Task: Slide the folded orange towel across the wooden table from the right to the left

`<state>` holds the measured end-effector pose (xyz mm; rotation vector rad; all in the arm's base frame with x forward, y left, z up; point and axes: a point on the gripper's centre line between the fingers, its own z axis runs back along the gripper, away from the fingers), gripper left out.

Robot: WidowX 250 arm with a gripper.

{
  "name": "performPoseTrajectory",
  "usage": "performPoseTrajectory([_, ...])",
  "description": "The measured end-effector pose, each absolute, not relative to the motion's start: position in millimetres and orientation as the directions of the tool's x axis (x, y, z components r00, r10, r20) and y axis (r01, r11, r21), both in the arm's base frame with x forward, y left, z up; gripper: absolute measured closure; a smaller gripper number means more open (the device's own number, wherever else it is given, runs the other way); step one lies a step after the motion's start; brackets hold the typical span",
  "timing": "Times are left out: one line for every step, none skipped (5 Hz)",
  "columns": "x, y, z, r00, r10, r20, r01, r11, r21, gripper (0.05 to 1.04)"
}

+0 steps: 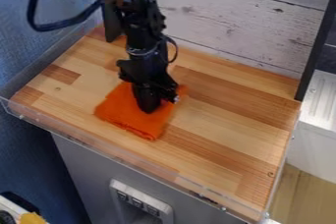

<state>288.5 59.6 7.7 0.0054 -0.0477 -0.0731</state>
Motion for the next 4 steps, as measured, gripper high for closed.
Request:
performPoseTrajectory([286.5, 67.6, 8.7, 0.999, -0.025, 0.028, 0.025, 1.0, -0.016, 1.022])
performPoseTrajectory([288.8, 68.4, 9.3, 1.0, 0.0, 0.007, 0.0, 0.999, -0.032, 1.024])
performPoseTrajectory([288.8, 69.5, 9.4, 1.0, 0.018, -0.011, -0.019, 0.999, -0.038, 1.025])
performPoseTrajectory([291.4, 71.6, 10.2, 0.999, 0.034, -0.024, -0.035, 0.999, -0.032, 1.025])
